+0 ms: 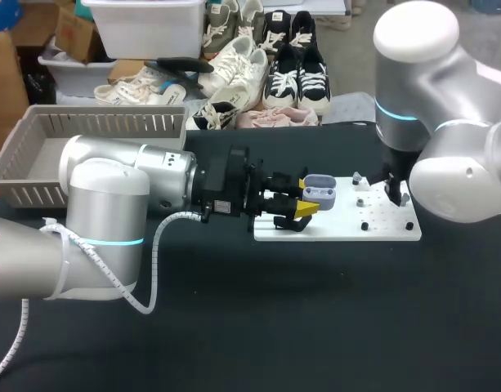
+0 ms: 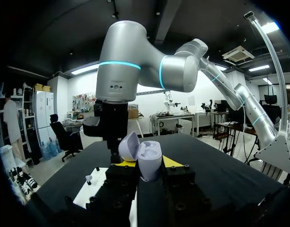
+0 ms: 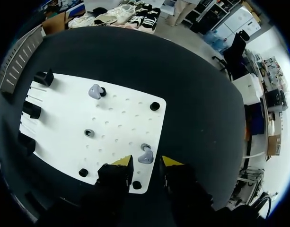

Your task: Pick up each earbud case from the left stands, insert the matching earbuds, close the lid, and place the case in the box.

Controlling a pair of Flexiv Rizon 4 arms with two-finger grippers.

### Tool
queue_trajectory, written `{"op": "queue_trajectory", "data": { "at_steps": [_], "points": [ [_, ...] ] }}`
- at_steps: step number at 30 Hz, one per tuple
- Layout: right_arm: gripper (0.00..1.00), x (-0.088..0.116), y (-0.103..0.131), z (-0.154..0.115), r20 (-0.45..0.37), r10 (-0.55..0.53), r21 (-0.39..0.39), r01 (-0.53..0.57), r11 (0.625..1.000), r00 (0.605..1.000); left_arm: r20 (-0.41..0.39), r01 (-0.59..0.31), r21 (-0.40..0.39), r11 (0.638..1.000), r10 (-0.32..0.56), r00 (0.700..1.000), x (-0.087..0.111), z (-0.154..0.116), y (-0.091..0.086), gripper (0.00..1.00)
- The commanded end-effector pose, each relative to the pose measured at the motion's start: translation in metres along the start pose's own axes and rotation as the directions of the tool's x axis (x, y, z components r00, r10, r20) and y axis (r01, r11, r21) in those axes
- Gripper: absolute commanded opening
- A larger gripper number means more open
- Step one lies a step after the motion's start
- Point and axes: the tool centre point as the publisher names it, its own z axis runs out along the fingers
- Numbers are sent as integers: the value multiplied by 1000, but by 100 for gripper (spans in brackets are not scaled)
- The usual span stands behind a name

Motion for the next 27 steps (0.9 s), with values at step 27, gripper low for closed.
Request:
{"op": "queue_trajectory", "data": {
  "at_steps": [27],
  "points": [
    [22,-1,0,10,-16,-4,4,4,1000,1000,0,0,3,1000,0,1000,1,0,1,0]
  ]
}}
